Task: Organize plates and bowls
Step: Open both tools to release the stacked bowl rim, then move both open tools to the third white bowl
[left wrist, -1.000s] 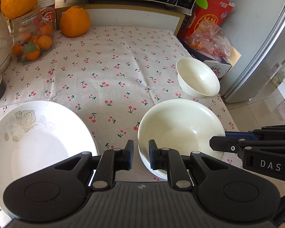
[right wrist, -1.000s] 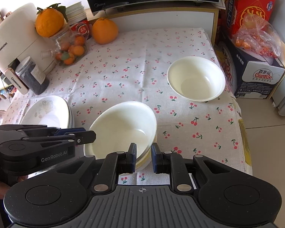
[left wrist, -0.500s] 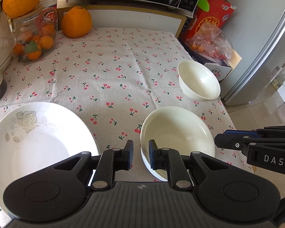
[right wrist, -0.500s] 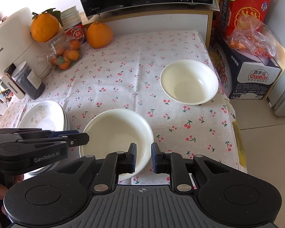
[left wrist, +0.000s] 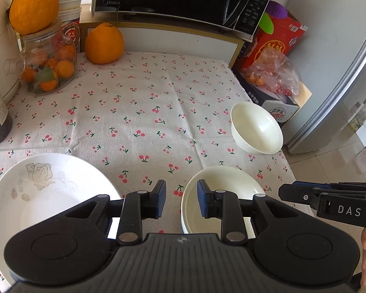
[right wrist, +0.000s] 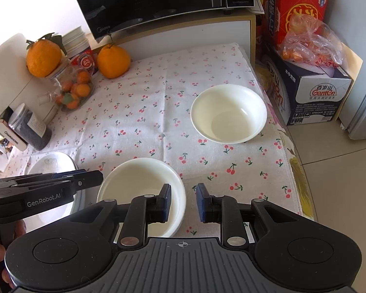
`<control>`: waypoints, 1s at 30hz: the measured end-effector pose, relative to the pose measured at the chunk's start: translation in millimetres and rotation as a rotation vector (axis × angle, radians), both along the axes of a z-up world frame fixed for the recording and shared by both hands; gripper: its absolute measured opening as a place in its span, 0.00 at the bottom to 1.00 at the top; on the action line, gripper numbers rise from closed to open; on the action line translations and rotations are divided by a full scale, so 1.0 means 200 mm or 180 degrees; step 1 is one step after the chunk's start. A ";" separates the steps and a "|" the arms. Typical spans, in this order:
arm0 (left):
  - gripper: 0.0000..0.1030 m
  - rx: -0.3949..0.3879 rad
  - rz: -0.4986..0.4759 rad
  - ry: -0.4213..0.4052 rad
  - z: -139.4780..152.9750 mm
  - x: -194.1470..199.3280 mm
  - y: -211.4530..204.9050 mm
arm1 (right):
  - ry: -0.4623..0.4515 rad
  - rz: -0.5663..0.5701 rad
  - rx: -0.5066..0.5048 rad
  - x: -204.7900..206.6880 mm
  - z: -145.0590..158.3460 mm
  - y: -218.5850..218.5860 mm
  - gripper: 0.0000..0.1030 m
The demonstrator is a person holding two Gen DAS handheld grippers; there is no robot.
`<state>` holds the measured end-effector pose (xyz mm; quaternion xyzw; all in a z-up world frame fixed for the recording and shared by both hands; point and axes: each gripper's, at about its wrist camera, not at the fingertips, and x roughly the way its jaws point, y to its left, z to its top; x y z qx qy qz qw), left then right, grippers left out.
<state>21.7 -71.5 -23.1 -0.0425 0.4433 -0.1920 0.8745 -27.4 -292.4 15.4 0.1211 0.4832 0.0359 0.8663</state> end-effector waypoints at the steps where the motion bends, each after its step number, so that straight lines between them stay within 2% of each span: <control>1: 0.25 0.0000 0.0006 -0.0022 0.01 0.00 -0.01 | -0.0005 -0.0035 0.0011 0.00 0.00 -0.01 0.22; 3: 0.28 0.0002 0.0029 -0.0024 0.01 0.02 -0.02 | -0.0018 -0.0150 0.0020 0.02 0.00 -0.05 0.27; 6: 0.37 -0.0026 0.0064 -0.0021 0.02 0.05 -0.03 | -0.0045 -0.0307 0.0025 0.03 0.01 -0.10 0.45; 8: 0.52 -0.0021 0.0085 -0.0040 0.02 0.06 -0.04 | -0.0053 -0.0411 0.0052 0.04 0.01 -0.15 0.54; 9: 0.55 -0.0007 0.0103 -0.0061 0.02 0.07 -0.04 | -0.0043 -0.0469 0.0065 0.05 0.01 -0.17 0.58; 11: 0.67 0.0036 0.0130 -0.0088 0.02 0.08 -0.06 | -0.0025 -0.0557 0.0080 0.06 0.00 -0.20 0.59; 12: 0.70 0.0054 0.0142 -0.0098 0.02 0.08 -0.07 | -0.0007 -0.0596 0.0090 0.07 0.00 -0.22 0.60; 15: 0.83 0.0115 0.0172 -0.0154 0.03 0.09 -0.09 | 0.0027 -0.0698 0.0148 0.08 -0.02 -0.25 0.69; 17: 0.92 0.0190 0.0213 -0.0211 0.04 0.09 -0.11 | 0.0027 -0.0760 0.0134 0.09 -0.02 -0.27 0.70; 20: 0.97 0.0279 0.0276 -0.0262 0.05 0.11 -0.13 | 0.0030 -0.0798 0.0086 0.10 -0.02 -0.28 0.77; 30: 1.00 0.0370 0.0409 -0.0241 0.04 0.17 -0.19 | 0.0082 -0.0926 -0.0019 0.17 -0.05 -0.35 0.81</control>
